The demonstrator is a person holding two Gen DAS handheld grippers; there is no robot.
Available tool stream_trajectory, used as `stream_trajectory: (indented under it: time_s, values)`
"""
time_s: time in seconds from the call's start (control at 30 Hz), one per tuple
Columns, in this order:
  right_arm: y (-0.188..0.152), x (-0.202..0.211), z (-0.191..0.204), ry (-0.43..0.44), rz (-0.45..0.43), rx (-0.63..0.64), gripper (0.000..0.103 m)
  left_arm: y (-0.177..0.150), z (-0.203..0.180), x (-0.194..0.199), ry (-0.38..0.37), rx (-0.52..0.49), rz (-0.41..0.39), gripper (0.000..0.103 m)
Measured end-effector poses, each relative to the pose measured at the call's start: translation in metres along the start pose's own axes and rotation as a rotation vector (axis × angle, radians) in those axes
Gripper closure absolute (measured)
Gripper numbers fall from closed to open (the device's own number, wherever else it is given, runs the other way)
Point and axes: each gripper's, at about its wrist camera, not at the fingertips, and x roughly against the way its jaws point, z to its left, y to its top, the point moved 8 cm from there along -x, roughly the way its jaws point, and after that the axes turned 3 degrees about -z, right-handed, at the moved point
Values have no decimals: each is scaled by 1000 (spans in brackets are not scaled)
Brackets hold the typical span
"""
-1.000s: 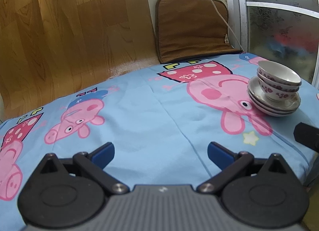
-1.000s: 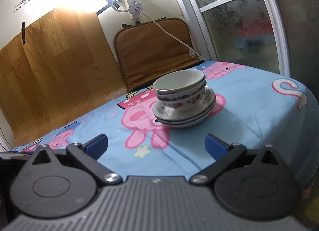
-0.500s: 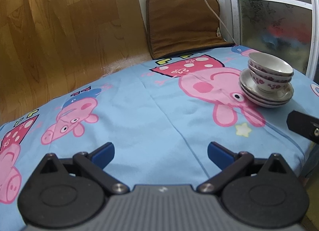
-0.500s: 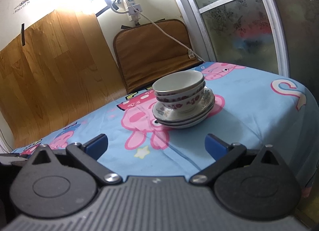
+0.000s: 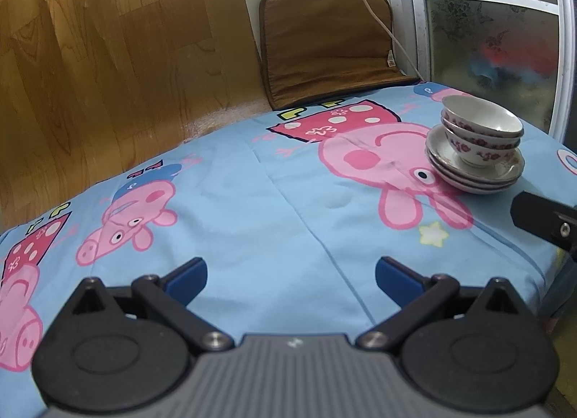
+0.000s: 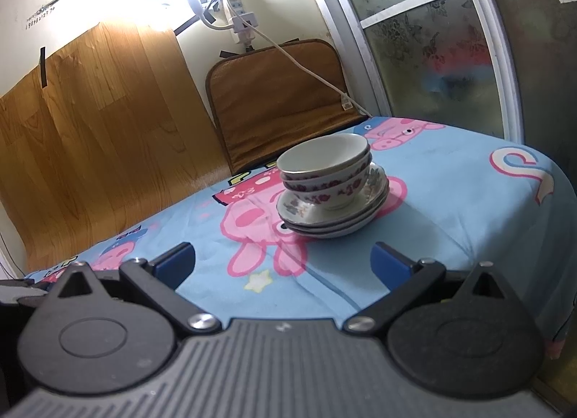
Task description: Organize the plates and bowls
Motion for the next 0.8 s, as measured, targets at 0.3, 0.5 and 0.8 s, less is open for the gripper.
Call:
stream_trajectory:
  time_s: [0.3, 0.5, 0.8]
  values:
    - [1, 0, 0, 2, -3, 1, 0, 2, -3, 2, 11, -9, 1, 0]
    - [2, 1, 0, 2, -3, -2, 0, 0, -4, 1, 9, -16, 15, 0]
    - [0, 0, -2, 0, 3, -12, 0, -2, -4, 1, 12, -14, 30, 0]
